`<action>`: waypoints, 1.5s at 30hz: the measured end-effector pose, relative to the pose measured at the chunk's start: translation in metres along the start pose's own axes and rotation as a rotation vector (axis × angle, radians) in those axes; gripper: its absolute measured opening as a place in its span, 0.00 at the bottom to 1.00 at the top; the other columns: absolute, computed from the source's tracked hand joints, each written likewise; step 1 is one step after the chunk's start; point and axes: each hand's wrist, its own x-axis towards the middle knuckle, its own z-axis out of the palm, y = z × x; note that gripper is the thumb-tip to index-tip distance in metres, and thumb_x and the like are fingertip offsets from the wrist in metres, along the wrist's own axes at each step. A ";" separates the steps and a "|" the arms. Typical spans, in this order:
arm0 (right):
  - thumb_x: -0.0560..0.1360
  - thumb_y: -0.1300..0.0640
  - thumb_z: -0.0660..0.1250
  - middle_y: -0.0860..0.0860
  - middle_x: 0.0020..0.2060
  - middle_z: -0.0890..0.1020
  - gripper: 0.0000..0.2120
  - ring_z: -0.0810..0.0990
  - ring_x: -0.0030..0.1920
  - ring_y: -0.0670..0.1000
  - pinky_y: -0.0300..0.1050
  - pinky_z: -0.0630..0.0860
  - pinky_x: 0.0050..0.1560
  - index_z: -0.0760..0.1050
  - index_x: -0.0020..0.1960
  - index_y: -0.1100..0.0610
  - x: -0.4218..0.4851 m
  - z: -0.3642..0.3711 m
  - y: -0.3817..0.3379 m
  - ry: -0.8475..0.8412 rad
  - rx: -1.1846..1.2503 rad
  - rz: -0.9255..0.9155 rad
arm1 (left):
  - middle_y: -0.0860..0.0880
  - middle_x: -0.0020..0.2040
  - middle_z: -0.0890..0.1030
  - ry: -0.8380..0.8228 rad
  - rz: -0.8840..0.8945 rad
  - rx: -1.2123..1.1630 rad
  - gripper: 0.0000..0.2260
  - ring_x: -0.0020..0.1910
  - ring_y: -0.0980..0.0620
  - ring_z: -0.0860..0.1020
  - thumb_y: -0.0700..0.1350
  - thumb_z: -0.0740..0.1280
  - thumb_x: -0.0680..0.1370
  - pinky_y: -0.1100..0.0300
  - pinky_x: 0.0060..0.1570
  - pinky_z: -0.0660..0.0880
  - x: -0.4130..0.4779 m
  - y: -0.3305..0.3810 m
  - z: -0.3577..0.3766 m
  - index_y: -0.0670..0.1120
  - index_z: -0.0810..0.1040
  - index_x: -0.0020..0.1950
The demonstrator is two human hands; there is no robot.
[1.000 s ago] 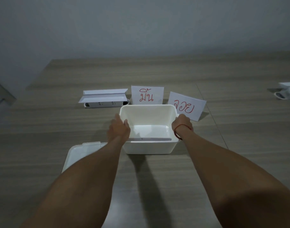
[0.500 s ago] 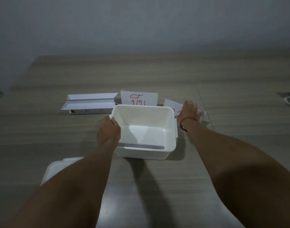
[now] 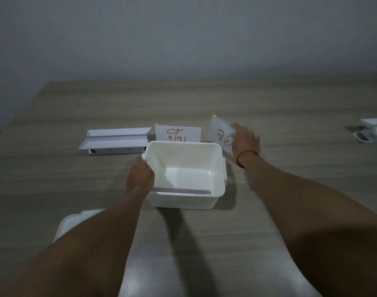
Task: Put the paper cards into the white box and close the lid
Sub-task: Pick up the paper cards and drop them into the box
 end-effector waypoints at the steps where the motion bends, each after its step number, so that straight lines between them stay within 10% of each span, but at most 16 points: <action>1: 0.80 0.61 0.56 0.57 0.60 0.79 0.16 0.75 0.61 0.59 0.51 0.66 0.60 0.70 0.66 0.53 0.000 -0.011 -0.004 0.029 -0.008 -0.028 | 0.39 0.55 0.78 -0.004 -0.005 -0.010 0.15 0.52 0.42 0.78 0.46 0.51 0.83 0.51 0.47 0.74 -0.004 0.001 -0.002 0.41 0.70 0.63; 20: 0.81 0.50 0.56 0.51 0.66 0.76 0.16 0.72 0.68 0.54 0.51 0.59 0.68 0.72 0.66 0.49 -0.044 -0.047 -0.092 -0.339 0.099 -0.365 | 0.34 0.63 0.75 -0.159 -0.103 -0.177 0.17 0.60 0.35 0.75 0.45 0.50 0.83 0.51 0.52 0.71 -0.033 -0.016 -0.018 0.43 0.63 0.71; 28: 0.78 0.51 0.60 0.53 0.61 0.78 0.14 0.78 0.60 0.57 0.49 0.73 0.61 0.74 0.62 0.49 -0.071 -0.016 -0.083 -0.612 0.164 -0.239 | 0.35 0.63 0.75 -0.147 -0.103 -0.282 0.18 0.61 0.36 0.75 0.46 0.49 0.83 0.51 0.53 0.70 -0.037 -0.015 -0.018 0.43 0.63 0.72; 33: 0.68 0.46 0.69 0.46 0.39 0.83 0.05 0.81 0.43 0.51 0.45 0.78 0.57 0.82 0.37 0.46 -0.097 0.012 -0.075 -0.886 -0.003 -0.222 | 0.36 0.66 0.73 -0.127 -0.122 -0.297 0.20 0.64 0.36 0.73 0.47 0.48 0.83 0.49 0.60 0.70 -0.039 -0.017 -0.016 0.44 0.61 0.75; 38: 0.68 0.45 0.67 0.47 0.53 0.85 0.18 0.82 0.51 0.49 0.46 0.78 0.60 0.83 0.55 0.51 -0.089 0.006 -0.084 -0.992 0.050 -0.172 | 0.34 0.64 0.75 -0.102 -0.166 -0.190 0.19 0.62 0.35 0.75 0.46 0.49 0.83 0.49 0.57 0.71 -0.036 -0.012 -0.016 0.38 0.65 0.70; 45: 0.76 0.50 0.66 0.53 0.66 0.76 0.19 0.75 0.65 0.54 0.46 0.70 0.66 0.76 0.64 0.56 -0.057 0.007 -0.087 -0.562 0.194 -0.150 | 0.35 0.63 0.75 -0.059 -0.165 -0.077 0.19 0.62 0.36 0.75 0.48 0.51 0.83 0.48 0.57 0.72 -0.022 -0.003 -0.015 0.38 0.67 0.67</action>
